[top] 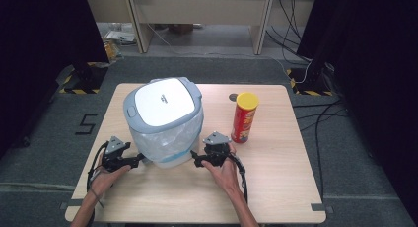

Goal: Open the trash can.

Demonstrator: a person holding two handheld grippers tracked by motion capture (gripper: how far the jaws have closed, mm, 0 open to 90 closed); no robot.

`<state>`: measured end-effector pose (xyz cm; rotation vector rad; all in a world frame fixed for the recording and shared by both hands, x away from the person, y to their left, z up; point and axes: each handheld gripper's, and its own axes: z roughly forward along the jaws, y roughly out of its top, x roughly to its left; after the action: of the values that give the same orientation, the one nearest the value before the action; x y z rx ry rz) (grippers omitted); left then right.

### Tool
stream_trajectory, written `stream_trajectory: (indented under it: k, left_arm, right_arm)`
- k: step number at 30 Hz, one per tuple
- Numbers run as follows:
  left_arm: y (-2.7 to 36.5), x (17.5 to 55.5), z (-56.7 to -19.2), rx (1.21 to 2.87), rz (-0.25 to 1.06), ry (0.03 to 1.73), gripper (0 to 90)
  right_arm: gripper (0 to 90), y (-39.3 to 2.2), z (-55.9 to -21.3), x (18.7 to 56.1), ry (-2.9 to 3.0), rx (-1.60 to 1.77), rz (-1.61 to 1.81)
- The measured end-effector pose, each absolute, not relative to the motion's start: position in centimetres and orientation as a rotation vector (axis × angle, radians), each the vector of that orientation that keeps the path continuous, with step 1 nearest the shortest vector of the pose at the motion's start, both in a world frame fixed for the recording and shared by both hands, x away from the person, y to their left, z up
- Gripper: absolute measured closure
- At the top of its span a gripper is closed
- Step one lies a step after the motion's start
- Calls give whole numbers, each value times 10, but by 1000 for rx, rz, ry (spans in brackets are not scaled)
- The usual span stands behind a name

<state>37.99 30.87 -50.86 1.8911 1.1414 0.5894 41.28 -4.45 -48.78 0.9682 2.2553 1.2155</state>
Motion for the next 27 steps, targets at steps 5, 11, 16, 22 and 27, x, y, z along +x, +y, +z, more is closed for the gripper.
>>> stream_trajectory:
  k: [5, 11, 16, 22, 27]
  left_arm:
    - [307, 375, -512, 1852, 569, 1158, 248]
    - [299, 369, -512, 1848, 591, 1156, 250]
    - [293, 367, -512, 1856, 539, 1134, 241]
    - [288, 362, -511, 1884, 511, 1087, 230]
    - [282, 360, -514, 1961, 511, 1051, 211]
  right_arm:
    - [98, -46, -488, 433, 2277, 983, 1236]
    - [114, -41, -483, 456, 2280, 974, 1191]
    - [150, -38, -484, 473, 2298, 982, 1215]
    - [184, -39, -483, 464, 2302, 1016, 1219]
    - [182, -34, -489, 443, 2334, 962, 1249]
